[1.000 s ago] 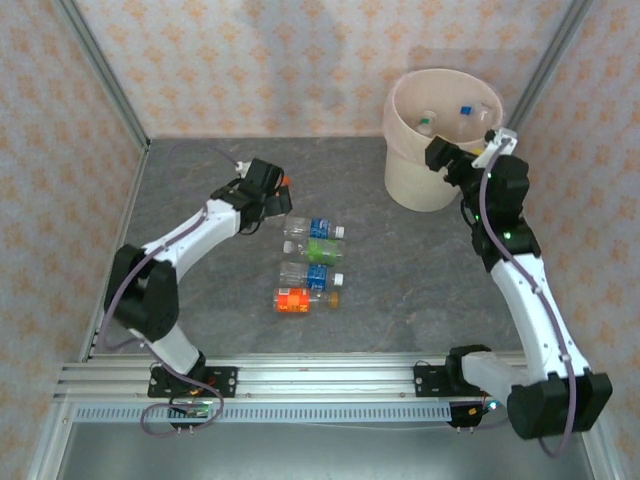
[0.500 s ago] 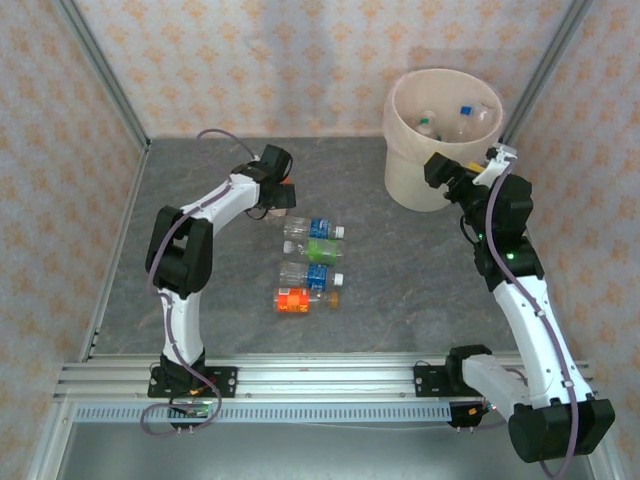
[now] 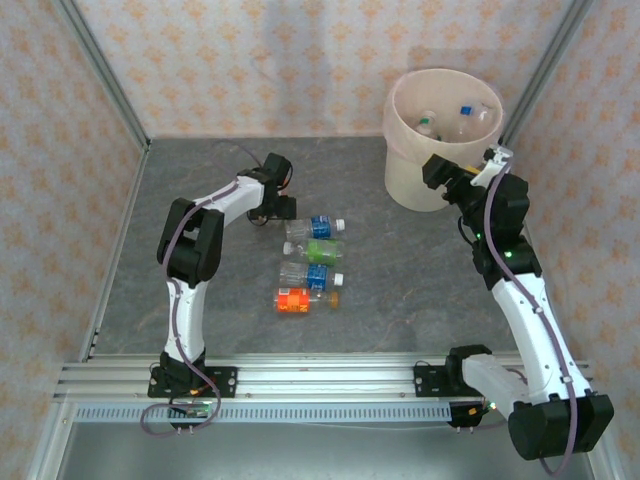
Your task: Put the plastic bottles in the bin
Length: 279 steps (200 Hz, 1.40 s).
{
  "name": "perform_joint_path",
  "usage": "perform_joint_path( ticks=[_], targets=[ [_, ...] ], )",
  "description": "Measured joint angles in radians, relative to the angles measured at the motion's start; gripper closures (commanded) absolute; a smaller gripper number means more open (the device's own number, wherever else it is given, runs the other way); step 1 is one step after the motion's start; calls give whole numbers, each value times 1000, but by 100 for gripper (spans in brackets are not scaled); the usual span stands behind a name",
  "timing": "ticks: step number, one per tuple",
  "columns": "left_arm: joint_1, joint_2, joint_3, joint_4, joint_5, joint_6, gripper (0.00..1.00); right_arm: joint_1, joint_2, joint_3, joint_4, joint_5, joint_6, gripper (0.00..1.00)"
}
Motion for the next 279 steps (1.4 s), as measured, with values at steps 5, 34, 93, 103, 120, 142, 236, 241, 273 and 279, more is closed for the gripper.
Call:
perform_joint_path(
  ticks=[5,34,93,103,120,142,236,241,273,279],
  targets=[
    [0,0,0,1,0,3,25,0,2,0,-2,0,3,1],
    [0,-1,-3,14,-13,26,32,0,14,0,-17,0,8,1],
    [0,-116,-89,68,-54,68,47,1,26,-2,-21,-31,25,1],
    [0,-150,-106,84,-54,70,51,5,28,-10,-8,-47,31,1],
    [0,-237,-153,123,-51,69,55,27,28,-35,13,-72,40,1],
    [-3,-365,-226,179,-40,69,57,68,36,-58,35,-105,48,1],
    [-201,-668,-423,444,275,58,56,211,108,-58,120,-189,47,1],
    [-202,-673,-433,461,306,56,56,217,119,-55,120,-200,45,1],
    [-204,-678,-450,531,492,45,56,249,184,-21,121,-286,39,1],
    [-204,-678,-450,544,525,43,56,256,196,-9,121,-307,38,1]
  ],
)
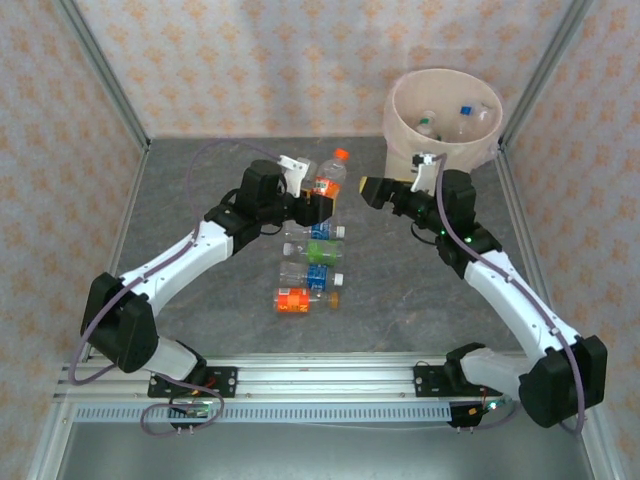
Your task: Put the plastic bottles in the bin
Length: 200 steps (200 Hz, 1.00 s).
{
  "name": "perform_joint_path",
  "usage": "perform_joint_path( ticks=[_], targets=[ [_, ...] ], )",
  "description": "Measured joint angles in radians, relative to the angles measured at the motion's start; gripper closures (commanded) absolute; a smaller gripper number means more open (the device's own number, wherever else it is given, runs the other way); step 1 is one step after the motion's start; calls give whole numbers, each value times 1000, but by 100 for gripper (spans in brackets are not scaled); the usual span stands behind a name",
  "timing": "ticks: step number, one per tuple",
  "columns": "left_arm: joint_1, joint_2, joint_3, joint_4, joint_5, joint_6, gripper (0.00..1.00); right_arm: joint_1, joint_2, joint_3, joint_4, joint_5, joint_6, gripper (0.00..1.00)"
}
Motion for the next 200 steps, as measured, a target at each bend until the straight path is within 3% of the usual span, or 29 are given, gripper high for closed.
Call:
perform_joint_path(
  ticks=[40,85,101,119,159,200],
  targets=[
    [-15,0,0,56,169,0,57,39,45,33,82,-114,24,1],
    [-60,0,5,63,264,20,57,40,143,104,102,-118,98,1],
    [-71,0,8,68,264,19,56,40,166,112,102,-126,116,0],
    [-71,2,8,67,251,19,57,40,169,113,98,-127,127,9],
    [-72,2,8,78,164,10,58,40,153,110,79,-162,116,10],
    [-72,2,8,86,118,0,57,40,134,102,63,-196,107,34]
  ],
)
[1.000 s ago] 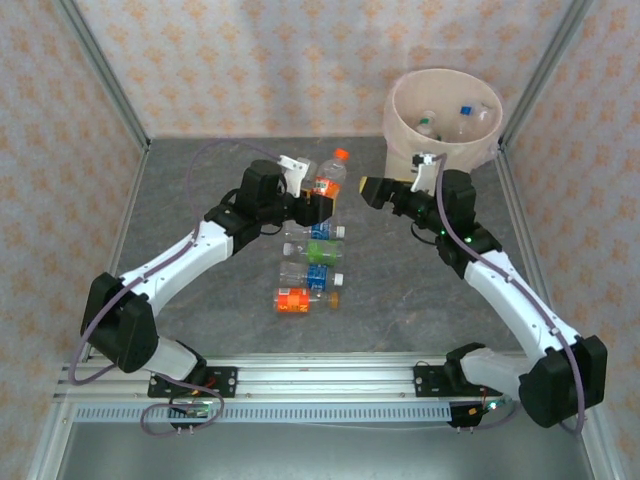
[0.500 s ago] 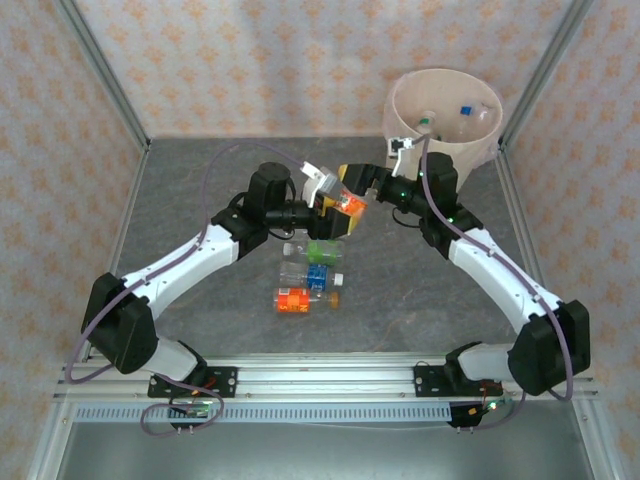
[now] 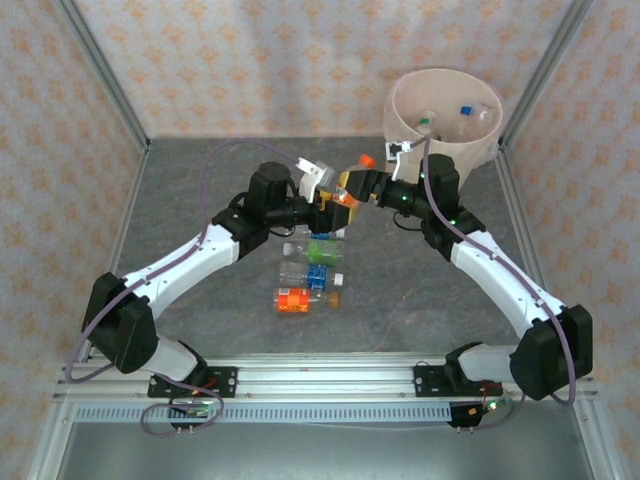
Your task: Put the plastic bottles in the bin
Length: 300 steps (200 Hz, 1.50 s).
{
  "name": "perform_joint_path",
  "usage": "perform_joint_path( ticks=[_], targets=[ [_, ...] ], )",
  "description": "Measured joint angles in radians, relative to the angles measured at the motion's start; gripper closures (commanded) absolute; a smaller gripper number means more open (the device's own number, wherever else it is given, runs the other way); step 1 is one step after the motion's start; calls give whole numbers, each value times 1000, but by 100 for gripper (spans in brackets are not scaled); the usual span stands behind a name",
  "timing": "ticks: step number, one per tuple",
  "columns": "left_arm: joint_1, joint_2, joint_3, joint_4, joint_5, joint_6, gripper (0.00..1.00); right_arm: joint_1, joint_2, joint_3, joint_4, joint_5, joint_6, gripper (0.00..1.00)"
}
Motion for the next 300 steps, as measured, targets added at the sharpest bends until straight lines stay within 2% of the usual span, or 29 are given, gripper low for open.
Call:
perform_joint_path(
  ticks=[23,27,39,51,87,110,129,171,194,219,258,300],
  targets=[
    [0,0,0,-1,-11,0,51,0,0,0,-5,-1,-8,44],
    [0,0,0,-1,-11,0,49,0,0,0,-6,0,-6,45],
    [0,0,0,-1,-11,-4,31,0,0,3,-14,12,-10,51],
    [0,0,0,-1,-17,-3,20,4,0,19,-54,51,-26,54],
    [1,-41,-42,0,-51,-3,0,-24,0,104,-188,207,-76,61],
    [1,-129,-104,-5,-113,0,0,-76,8,171,-246,280,-116,65],
    [7,-218,-158,-3,-191,0,0,-112,23,241,-292,341,-161,74],
    [7,-380,-272,-17,-497,-31,0,-159,75,416,-334,468,-261,100],
    [10,-414,-310,-50,-663,-57,0,-196,126,513,-336,521,-288,100],
    [13,-425,-321,-101,-778,-80,0,-241,219,645,-356,573,-316,100],
    [13,-477,-360,-138,-904,-105,0,-272,378,864,-432,706,-388,100],
    [13,-518,-394,-152,-982,-116,0,-277,552,1098,-551,840,-510,96]
  ],
)
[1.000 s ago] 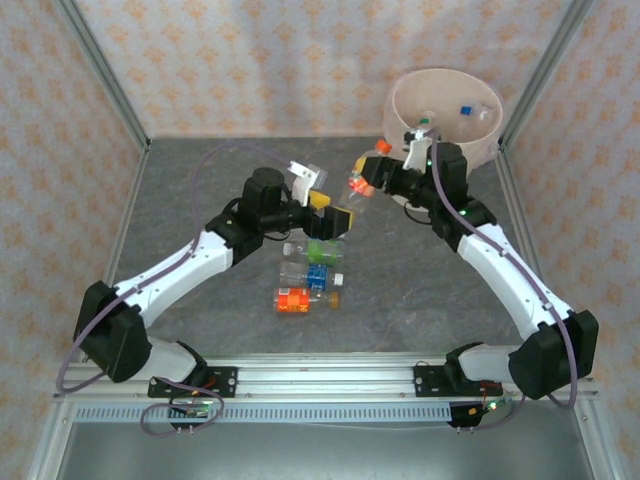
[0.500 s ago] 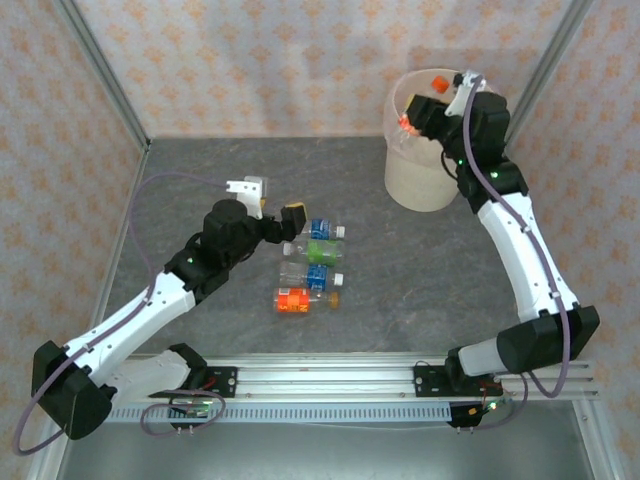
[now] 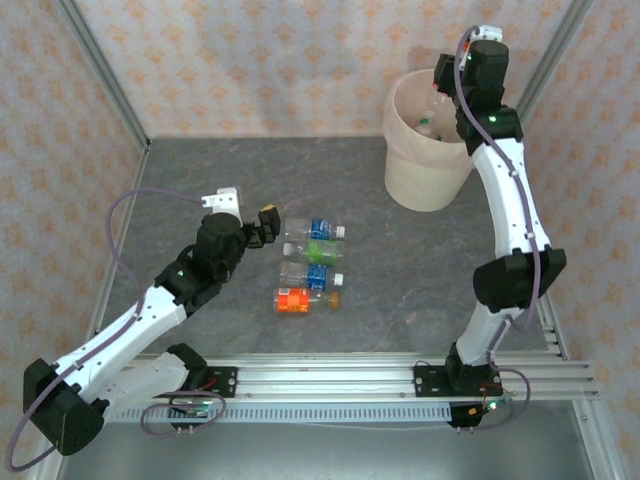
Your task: Put the plastic bottles in the bin
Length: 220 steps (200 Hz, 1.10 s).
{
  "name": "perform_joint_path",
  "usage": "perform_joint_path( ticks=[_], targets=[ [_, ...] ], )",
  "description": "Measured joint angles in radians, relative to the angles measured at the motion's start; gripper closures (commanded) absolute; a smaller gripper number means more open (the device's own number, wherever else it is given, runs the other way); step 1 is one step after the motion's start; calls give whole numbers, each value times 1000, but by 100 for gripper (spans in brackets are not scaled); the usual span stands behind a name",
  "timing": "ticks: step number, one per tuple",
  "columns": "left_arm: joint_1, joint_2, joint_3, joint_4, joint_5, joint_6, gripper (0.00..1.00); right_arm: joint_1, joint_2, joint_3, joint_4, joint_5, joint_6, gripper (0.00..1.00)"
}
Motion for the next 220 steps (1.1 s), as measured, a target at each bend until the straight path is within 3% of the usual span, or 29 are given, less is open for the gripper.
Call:
perform_joint_path(
  ticks=[29,50,87,116,164,220],
  targets=[
    [0,0,-8,0,-23,-4,0,-10,101,116,-42,96,-70,88],
    [0,3,-9,0,-26,-13,0,-23,172,193,-63,142,-100,74],
    [0,6,-9,0,-31,-18,0,-47,266,256,-74,160,-139,18],
    [0,6,-9,-8,-39,-20,0,-52,306,274,-78,167,-185,0],
    [1,13,-9,-24,-55,-32,0,-52,245,226,-84,170,-194,1],
    [1,71,-9,-49,-53,-47,0,-52,-39,-35,-64,167,-163,1]
  ],
)
